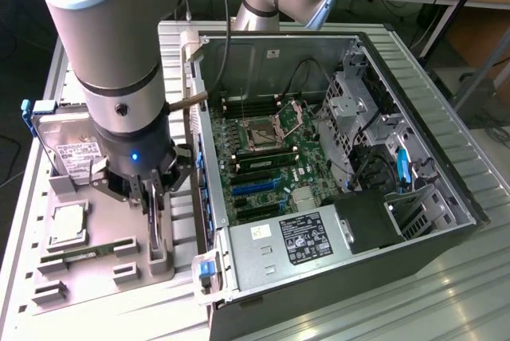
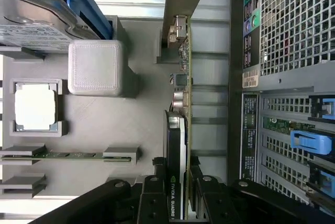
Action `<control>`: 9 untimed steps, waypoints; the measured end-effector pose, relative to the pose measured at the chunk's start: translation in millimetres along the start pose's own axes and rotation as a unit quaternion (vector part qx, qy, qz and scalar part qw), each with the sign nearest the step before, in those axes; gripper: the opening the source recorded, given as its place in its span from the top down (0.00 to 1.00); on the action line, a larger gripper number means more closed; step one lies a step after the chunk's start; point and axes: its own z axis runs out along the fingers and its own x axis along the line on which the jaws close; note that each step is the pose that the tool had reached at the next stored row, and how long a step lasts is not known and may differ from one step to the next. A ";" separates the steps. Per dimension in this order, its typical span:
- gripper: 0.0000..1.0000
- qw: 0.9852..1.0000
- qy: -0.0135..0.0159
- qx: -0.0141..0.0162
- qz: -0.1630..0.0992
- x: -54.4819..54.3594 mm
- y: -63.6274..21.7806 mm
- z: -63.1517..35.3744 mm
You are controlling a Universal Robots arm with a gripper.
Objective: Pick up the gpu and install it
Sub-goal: 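Pick up the gpu and move the gpu toward the slot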
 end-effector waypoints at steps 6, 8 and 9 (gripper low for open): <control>0.73 1.000 0.000 -0.001 0.000 -0.8 1.1 -24.7; 0.73 1.000 0.000 -0.001 0.000 -1.1 1.5 -32.1; 0.73 1.000 0.000 -0.001 0.000 -1.2 1.6 -34.6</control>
